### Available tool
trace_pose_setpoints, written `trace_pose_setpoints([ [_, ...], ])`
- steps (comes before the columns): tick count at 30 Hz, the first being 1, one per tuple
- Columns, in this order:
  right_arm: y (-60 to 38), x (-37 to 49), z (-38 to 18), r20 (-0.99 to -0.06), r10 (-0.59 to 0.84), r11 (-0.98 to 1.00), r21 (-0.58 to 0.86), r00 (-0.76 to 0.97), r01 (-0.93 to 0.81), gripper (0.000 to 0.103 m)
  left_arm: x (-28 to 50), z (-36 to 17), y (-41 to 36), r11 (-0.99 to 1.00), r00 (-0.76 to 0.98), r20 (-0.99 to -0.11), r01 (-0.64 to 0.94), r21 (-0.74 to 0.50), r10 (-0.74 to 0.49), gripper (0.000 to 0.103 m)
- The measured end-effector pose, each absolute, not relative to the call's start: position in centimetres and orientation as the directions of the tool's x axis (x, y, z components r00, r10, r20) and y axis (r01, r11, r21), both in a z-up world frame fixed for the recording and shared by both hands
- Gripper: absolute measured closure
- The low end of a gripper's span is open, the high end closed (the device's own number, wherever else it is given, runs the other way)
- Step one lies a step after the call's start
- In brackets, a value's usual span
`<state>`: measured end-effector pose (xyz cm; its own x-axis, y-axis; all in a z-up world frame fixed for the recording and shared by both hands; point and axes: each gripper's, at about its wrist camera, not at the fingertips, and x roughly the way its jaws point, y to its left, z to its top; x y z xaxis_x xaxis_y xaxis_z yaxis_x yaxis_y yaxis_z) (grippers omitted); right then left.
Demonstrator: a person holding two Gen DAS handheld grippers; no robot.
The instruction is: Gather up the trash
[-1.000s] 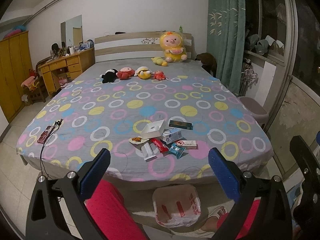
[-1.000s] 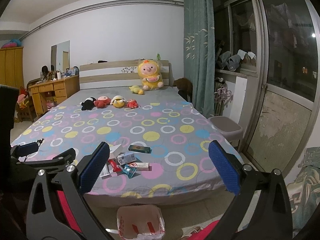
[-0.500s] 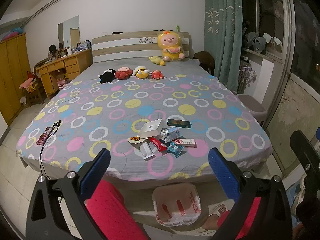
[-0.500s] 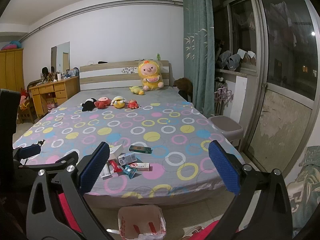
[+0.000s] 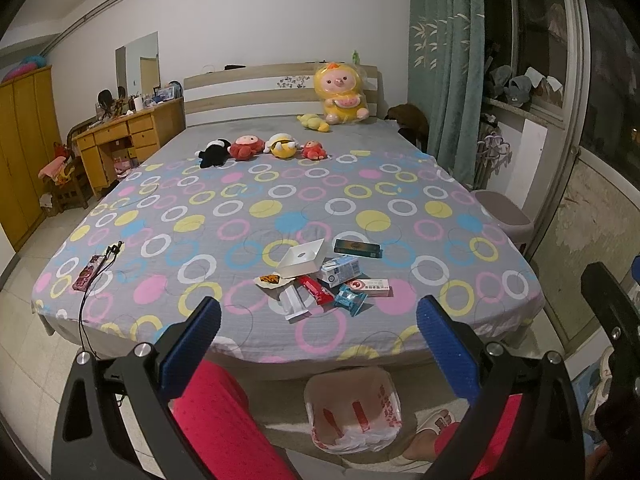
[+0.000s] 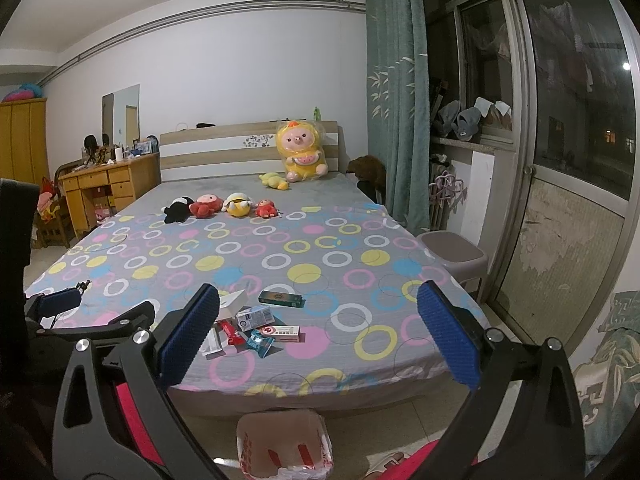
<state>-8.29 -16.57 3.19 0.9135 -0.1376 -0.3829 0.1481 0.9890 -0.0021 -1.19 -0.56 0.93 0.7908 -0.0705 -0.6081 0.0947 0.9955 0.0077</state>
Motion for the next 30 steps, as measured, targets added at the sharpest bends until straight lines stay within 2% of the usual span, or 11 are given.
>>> trace_pose_setpoints([
  [22,-15.9,-6.7,2.6,-0.405,-0.102,0.994,-0.019,0.909,0.104,0.006,-0.3,0.3,0.6,0.994,0.799,-0.594,0.109,-0.011,-0.094,0.007],
  [30,-15.4,-3.7,-0.1,-0.447,-0.060,0.998,-0.041,0.893,0.046,0.006,3.1,-2.1,0.7,0.992,0.731,-0.679,0.120,0.027,-0.070,0.007],
])
